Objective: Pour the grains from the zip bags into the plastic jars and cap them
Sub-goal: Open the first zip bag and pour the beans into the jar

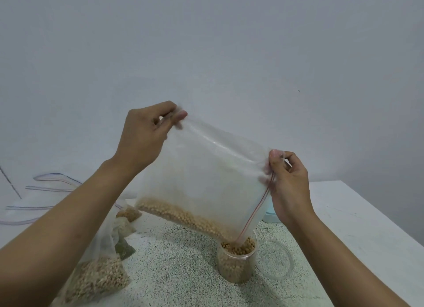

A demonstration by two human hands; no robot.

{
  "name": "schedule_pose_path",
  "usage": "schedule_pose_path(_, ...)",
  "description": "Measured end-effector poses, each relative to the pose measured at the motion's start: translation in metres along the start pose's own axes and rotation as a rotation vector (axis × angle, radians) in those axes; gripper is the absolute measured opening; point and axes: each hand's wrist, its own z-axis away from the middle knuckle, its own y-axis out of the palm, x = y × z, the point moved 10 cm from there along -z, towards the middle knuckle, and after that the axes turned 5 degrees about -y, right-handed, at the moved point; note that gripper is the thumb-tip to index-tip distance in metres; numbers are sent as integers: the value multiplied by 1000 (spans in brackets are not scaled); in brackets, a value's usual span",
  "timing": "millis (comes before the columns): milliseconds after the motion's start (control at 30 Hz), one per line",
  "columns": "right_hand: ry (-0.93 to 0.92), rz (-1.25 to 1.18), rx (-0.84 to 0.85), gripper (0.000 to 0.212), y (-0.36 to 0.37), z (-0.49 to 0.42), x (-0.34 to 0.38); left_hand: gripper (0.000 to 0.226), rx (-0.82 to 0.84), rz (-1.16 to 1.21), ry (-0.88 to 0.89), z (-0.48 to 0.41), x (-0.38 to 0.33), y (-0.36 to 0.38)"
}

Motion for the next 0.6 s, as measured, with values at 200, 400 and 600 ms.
schedule_pose_path(200, -15, 20, 2, 17, -2, 0, 0, 26, 23, -156, 110, 0, -6, 3)
schedule_pose_path(400, -23, 32, -12, 15, -4, -2, 2, 24, 58, -164, 149, -3, -9, 8)
schedule_pose_path(600, -19, 38, -20, 15, -4, -3, 0, 24, 57, -151, 168, -7, -18, 7)
